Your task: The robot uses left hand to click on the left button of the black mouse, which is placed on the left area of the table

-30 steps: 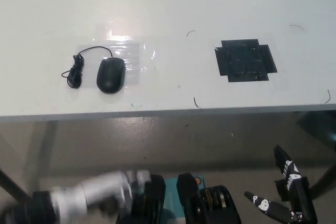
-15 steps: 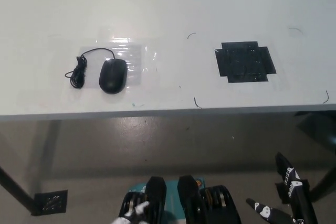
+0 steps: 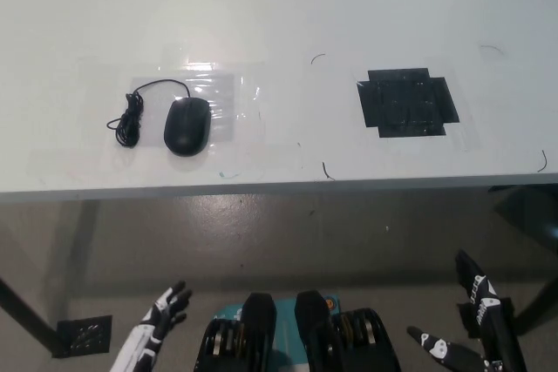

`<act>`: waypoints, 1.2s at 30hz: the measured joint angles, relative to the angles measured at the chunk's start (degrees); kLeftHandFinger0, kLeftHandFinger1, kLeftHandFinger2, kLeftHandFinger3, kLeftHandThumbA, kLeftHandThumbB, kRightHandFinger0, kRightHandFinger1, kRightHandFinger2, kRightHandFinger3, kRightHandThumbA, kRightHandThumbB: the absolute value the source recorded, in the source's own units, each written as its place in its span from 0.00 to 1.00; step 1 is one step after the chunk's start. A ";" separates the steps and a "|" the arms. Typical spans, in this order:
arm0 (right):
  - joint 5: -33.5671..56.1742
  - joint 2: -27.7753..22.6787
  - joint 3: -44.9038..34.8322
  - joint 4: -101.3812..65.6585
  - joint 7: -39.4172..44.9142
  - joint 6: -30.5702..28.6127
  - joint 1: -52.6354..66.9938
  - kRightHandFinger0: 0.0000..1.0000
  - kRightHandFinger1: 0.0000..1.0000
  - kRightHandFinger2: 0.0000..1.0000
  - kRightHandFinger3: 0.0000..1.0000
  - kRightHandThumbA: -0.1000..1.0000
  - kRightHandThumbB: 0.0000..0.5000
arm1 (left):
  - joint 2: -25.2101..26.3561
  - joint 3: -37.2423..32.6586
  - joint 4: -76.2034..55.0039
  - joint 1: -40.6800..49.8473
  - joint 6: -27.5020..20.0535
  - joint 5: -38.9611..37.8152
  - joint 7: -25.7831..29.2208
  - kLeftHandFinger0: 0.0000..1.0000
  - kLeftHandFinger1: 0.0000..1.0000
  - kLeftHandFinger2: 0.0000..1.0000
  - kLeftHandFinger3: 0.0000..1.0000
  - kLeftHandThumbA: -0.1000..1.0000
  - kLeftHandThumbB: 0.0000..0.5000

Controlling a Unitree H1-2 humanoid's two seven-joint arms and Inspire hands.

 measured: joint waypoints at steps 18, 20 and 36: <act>-0.02 -0.32 0.45 -0.07 0.04 -0.02 -0.51 1.00 1.00 1.00 1.00 0.93 0.25 | 0.63 -1.91 -0.27 -0.11 -2.20 1.51 7.72 1.00 1.00 1.00 1.00 1.00 0.34; -0.02 -0.33 0.47 -0.07 0.06 -0.02 -0.51 1.00 1.00 1.00 1.00 0.92 0.25 | 0.84 -2.20 -0.27 -0.10 -2.19 1.55 8.04 1.00 1.00 1.00 1.00 1.00 0.34; -0.04 -0.68 0.71 -0.10 0.23 -0.03 -1.01 1.00 1.00 1.00 1.00 0.93 0.23 | 2.05 -4.29 -0.39 -0.13 -2.17 1.37 10.53 1.00 1.00 1.00 1.00 1.00 0.23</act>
